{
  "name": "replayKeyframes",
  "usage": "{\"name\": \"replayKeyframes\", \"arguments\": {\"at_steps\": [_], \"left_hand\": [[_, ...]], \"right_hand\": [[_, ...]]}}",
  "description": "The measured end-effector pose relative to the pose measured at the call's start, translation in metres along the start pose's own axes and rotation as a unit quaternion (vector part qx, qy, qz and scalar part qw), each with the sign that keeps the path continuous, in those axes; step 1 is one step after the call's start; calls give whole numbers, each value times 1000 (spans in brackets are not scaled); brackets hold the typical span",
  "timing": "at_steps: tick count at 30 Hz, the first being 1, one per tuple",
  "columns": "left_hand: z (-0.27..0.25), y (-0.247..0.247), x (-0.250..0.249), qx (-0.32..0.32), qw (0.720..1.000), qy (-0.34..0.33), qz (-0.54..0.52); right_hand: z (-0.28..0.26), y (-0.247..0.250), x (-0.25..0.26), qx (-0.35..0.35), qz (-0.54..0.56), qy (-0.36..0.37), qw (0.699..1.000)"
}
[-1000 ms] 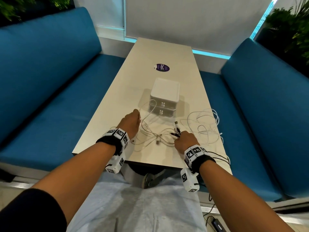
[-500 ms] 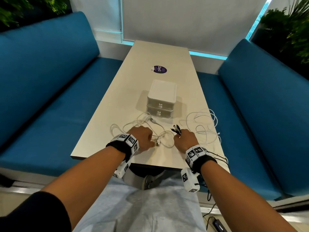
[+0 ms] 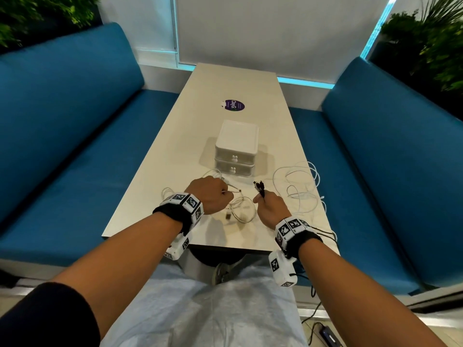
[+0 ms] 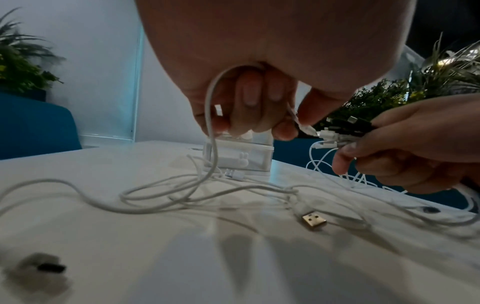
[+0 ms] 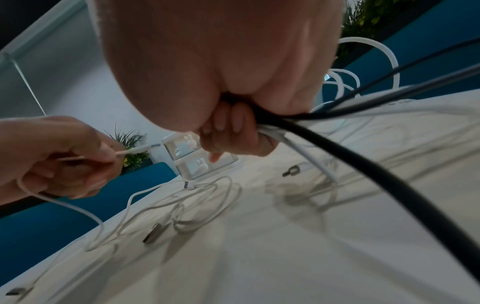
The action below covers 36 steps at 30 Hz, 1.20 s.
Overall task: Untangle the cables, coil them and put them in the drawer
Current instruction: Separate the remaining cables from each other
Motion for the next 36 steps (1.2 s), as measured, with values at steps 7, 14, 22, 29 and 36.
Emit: {"name": "replayKeyframes", "arguments": {"at_steps": [7,14,22,29,36], "left_hand": [[12,-18,-25,40,988,-57,-139],[10,-38,-44,89,973,-83,-196],[13,-53,-45,114,982,-118,-88],[17,-54,-10,54,992,-102,48],[15,-55,-18,22,980,-94,174]], "right_hand": [[-3,0,13,-24,84,66,994],[2,4,13,-23,115,86,989],[4,0,10,17,64,53,996],[8,29,-32,-25,-88,-68,993],[-1,20,-16,-11,21,23,999]]}}
Point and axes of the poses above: each hand's wrist, its own z-axis towards the middle knuckle, its own y-axis out of the back of the hand, x = y × z, the point moved 4 cm from there along z, towards the middle knuckle, and after that the axes turned 12 degrees about x, right-handed, at the moved point
